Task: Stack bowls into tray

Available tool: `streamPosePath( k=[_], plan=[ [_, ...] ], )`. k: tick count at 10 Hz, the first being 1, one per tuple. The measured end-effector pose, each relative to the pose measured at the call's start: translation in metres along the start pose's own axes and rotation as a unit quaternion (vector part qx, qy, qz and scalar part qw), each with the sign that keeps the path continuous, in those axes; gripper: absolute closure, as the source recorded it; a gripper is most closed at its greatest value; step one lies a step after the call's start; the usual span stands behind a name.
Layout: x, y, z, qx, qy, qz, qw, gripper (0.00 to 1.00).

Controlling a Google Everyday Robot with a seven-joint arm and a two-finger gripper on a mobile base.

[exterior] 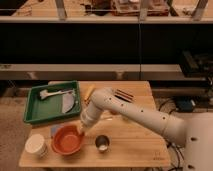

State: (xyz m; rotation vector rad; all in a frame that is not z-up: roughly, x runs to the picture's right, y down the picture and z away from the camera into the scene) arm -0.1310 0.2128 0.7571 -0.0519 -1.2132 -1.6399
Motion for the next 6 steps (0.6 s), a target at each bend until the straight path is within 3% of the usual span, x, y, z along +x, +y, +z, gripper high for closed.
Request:
streamPosePath(
  k=[6],
  plan=[
    [0.004, -0.013, 0.012, 0.007, -0.023, -0.016, 0.9996, 0.20]
  ],
)
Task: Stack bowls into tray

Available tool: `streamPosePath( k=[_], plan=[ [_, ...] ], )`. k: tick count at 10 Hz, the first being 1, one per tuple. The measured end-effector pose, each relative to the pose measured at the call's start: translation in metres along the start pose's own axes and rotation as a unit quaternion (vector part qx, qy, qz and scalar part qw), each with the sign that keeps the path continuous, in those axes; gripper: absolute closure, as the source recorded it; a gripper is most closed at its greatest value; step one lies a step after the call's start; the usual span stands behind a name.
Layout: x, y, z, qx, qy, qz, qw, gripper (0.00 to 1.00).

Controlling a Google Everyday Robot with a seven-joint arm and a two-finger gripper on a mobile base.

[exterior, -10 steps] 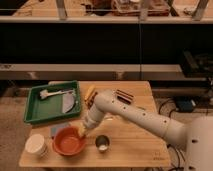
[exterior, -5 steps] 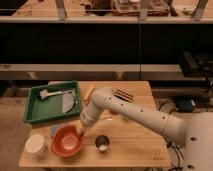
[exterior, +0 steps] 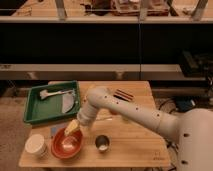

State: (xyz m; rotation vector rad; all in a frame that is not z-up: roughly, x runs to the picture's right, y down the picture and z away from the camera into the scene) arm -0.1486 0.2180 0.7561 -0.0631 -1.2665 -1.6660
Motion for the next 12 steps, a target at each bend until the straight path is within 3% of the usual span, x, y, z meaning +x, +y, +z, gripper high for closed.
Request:
streamPosePath(
  k=[3, 4, 6, 7, 12],
  plan=[
    [-0.004, 0.001, 0.022, 0.006, -0.003, -0.015, 0.9999, 0.21],
    [-0.006, 0.002, 0.028, 0.009, -0.004, -0.020, 0.9998, 0.26],
    [-0.009, 0.005, 0.036, 0.013, -0.004, -0.025, 0.9996, 0.43],
    [-0.012, 0.007, 0.037, 0.006, 0.003, -0.025, 0.9997, 0.58],
    [-0.017, 0.008, 0.029, 0.001, 0.024, -0.006, 0.9997, 0.99]
  ],
)
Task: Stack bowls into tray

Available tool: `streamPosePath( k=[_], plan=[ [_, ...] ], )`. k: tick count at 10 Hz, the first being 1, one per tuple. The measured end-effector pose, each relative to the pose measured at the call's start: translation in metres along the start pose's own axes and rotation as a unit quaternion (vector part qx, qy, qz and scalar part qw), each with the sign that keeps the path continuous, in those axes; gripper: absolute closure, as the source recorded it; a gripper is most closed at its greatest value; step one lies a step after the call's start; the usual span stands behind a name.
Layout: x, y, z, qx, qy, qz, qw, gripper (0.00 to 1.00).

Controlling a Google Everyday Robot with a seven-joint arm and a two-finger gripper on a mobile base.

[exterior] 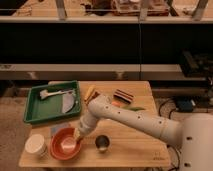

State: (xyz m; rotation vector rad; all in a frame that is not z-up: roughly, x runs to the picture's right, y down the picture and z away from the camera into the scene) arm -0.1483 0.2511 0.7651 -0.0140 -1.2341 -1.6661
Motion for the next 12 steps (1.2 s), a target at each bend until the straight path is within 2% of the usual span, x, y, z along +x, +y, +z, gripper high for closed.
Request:
streamPosePath(
  k=[2, 5, 6, 8, 10, 12],
  plan=[
    [0.000, -0.004, -0.011, 0.017, 0.002, 0.017, 0.9997, 1.00],
    [-0.003, -0.007, -0.030, 0.059, 0.024, 0.030, 0.9975, 1.00],
    [-0.003, -0.007, -0.033, 0.067, 0.027, 0.035, 0.9968, 1.00],
    [0.002, -0.004, -0.047, 0.064, 0.036, 0.055, 0.9958, 1.00],
    [0.026, -0.002, -0.070, 0.044, 0.041, 0.071, 0.9957, 1.00],
    [0.058, 0.000, -0.083, 0.031, 0.037, 0.074, 0.9961, 1.00]
  ],
)
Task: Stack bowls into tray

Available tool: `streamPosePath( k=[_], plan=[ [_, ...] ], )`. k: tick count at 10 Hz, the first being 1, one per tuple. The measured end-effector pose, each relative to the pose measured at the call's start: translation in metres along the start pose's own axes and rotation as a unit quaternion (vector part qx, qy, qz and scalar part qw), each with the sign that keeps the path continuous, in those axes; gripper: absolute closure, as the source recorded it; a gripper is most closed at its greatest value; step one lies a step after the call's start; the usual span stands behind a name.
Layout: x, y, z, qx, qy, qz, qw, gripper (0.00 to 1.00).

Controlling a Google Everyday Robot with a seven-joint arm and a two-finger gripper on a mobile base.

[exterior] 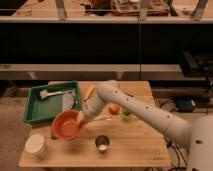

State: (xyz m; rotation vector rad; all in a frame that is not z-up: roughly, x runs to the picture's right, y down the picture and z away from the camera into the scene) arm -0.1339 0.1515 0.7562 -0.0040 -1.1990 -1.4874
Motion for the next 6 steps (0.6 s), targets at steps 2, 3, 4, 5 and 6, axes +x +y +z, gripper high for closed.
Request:
streamPosePath(
  k=[2, 3, 4, 5, 6],
  plan=[
    [0.034, -0.003, 0.001, -0.002, -0.003, 0.003, 1.0000, 1.00],
    [0.064, -0.004, 0.001, 0.002, 0.007, 0.017, 0.9998, 1.00],
    [0.080, -0.006, 0.002, 0.006, 0.019, 0.037, 0.9991, 1.00],
    [0.093, -0.011, 0.006, 0.009, 0.035, 0.057, 0.9978, 1.00],
    [0.108, -0.023, 0.013, 0.012, 0.061, 0.080, 0.9948, 1.00]
  ],
)
